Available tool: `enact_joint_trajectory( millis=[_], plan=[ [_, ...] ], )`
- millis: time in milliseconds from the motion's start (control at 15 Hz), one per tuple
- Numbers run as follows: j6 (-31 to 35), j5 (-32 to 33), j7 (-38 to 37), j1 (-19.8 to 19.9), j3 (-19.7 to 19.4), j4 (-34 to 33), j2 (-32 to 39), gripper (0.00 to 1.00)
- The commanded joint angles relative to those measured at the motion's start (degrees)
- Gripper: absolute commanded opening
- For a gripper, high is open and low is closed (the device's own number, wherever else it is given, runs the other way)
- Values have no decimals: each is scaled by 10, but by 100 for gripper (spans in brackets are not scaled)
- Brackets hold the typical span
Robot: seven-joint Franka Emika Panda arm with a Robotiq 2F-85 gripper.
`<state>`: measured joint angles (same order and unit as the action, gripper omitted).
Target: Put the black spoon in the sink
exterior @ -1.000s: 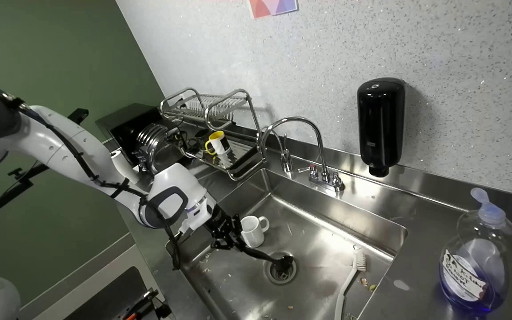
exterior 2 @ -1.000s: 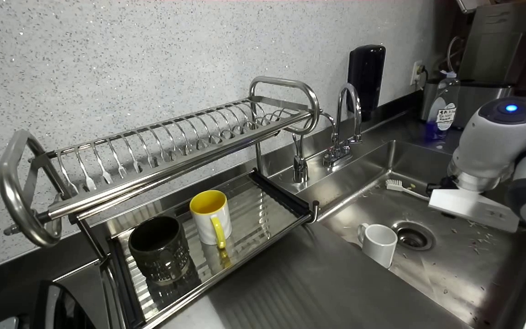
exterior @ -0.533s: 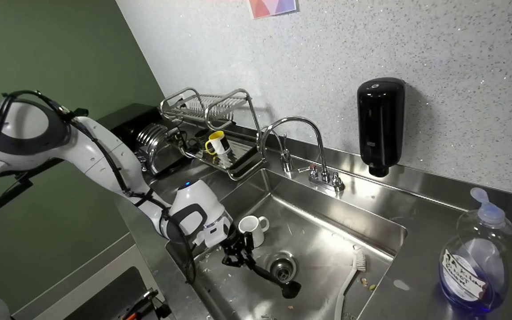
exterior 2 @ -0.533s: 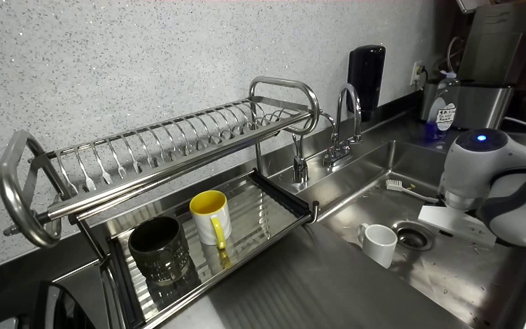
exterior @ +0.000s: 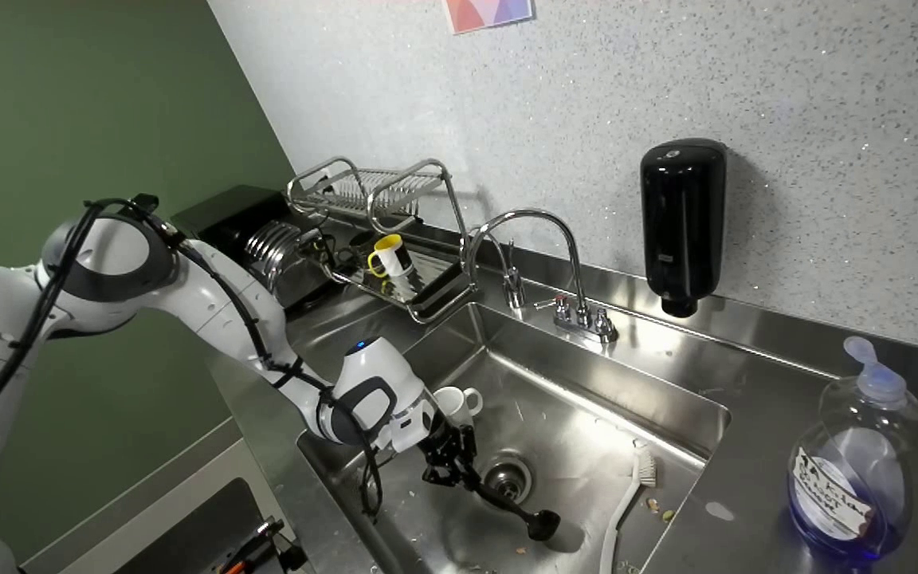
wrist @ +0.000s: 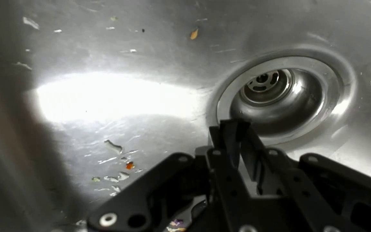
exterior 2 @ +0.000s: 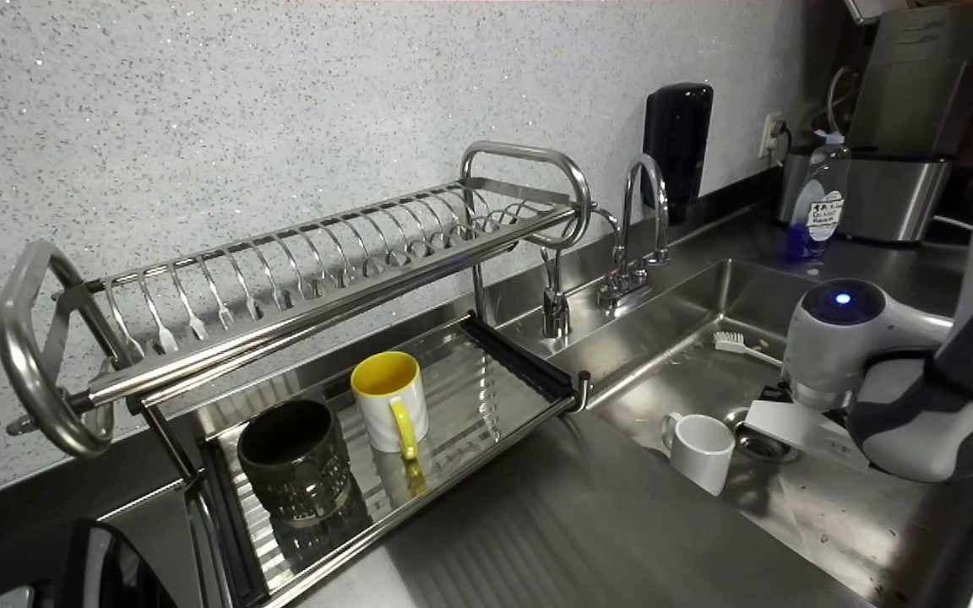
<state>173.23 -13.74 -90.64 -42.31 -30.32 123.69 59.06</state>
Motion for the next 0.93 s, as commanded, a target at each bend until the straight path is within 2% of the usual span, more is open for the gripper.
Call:
enact_joint_trajectory(
  millis=[0,67,133,267,467,667,867],
  plan=[
    [-17,-2,-18,3,1,-40,33,5],
    [-18,-1,-20,3,0,-45,38,5],
    [-19,0,-20,2,0,-46,40,45],
    [-15,0,-19,-2,-2,-45,41,53],
    [-1,-2,-20,-20,-13,-18,22,76],
    [33,-5,-16,-62,-40,55,-30,98],
    [83,-14,3,-119,-85,147,-88,100]
  ],
)
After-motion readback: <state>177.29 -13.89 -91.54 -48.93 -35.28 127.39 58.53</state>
